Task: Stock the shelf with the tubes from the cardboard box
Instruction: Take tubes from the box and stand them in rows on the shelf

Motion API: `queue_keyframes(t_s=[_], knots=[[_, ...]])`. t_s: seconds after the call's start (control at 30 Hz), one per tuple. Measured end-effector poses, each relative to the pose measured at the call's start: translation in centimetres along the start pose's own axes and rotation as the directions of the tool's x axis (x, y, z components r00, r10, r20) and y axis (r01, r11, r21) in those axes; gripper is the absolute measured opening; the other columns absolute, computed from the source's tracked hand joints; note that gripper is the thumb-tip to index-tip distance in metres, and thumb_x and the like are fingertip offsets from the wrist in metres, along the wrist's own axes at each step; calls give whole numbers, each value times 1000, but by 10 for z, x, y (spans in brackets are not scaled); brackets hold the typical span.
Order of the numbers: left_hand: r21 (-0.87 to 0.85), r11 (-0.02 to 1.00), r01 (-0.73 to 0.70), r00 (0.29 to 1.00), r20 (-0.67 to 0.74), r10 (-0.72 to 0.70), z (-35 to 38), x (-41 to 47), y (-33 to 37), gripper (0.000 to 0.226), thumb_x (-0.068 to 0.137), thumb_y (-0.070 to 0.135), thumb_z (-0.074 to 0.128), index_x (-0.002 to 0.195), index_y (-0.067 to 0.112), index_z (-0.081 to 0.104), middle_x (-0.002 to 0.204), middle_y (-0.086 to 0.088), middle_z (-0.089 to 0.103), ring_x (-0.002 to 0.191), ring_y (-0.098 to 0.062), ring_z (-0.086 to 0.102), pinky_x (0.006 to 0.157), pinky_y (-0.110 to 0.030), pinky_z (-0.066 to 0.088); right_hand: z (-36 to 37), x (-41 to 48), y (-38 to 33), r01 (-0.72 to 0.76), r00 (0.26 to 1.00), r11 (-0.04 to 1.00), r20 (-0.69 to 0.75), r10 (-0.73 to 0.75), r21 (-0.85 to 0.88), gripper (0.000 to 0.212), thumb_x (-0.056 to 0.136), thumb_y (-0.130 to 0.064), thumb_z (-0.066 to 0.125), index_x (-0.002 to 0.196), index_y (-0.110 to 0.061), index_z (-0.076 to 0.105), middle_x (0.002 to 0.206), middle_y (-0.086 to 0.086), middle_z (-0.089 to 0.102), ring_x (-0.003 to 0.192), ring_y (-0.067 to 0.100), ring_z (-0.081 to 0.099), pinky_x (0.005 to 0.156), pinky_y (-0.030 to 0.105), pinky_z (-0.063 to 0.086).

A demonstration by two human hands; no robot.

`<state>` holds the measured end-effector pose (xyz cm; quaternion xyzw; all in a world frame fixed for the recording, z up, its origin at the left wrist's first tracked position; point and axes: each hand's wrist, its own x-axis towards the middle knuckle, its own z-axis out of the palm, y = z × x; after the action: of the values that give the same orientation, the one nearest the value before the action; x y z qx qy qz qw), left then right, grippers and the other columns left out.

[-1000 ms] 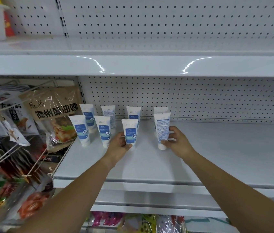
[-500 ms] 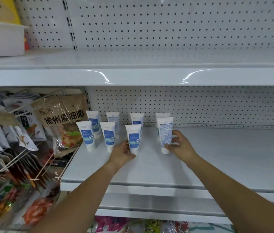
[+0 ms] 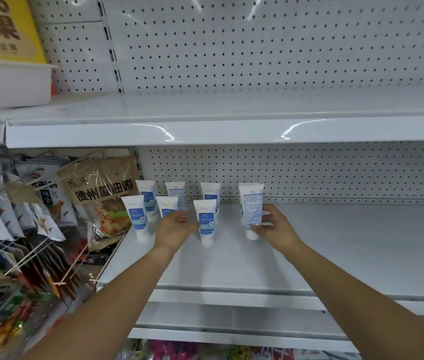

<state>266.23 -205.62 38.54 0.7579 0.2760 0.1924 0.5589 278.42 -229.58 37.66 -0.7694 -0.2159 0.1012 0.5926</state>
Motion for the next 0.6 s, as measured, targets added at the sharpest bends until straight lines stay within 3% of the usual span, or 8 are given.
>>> queue_keyframes(t_s=[0.2, 0.3, 0.47, 0.6], knots=[[-107, 986, -126, 990, -82, 118, 4, -7, 27, 26, 79, 14, 80, 100, 20, 66, 91, 3, 69, 87, -13, 63, 69, -12, 44, -1, 1, 0, -5, 1000, 1000, -15, 5, -7, 51, 81, -8, 78, 125, -15, 52, 115, 7, 65, 104, 25, 64, 88, 34, 51], [-139, 973, -182, 983, -51, 177, 13, -5, 46, 28, 80, 13, 80, 104, 18, 67, 94, 1, 70, 89, -14, 65, 71, -11, 46, 0, 2, 2, 4, 1000, 1000, -15, -4, -10, 51, 80, -8, 78, 123, -16, 53, 116, 8, 65, 105, 26, 64, 91, 38, 52], [-165, 957, -238, 971, -10, 239, 27, 1, 68, 32, 76, 18, 82, 106, 18, 71, 97, -1, 74, 95, -17, 70, 88, -29, 55, -2, 0, 3, 15, 1000, 1000, -11, -15, -12, 49, 82, -8, 76, 123, -17, 52, 115, 5, 64, 102, 21, 63, 82, 27, 49], [-184, 947, -264, 954, 94, 285, 44, -1, 81, 38, 76, 18, 84, 112, 17, 70, 103, -2, 73, 96, -14, 70, 81, -19, 55, 0, -1, 4, 13, 1000, 1000, -17, -14, -12, 49, 81, -10, 77, 123, -18, 53, 116, 4, 64, 100, 18, 62, 83, 27, 49]])
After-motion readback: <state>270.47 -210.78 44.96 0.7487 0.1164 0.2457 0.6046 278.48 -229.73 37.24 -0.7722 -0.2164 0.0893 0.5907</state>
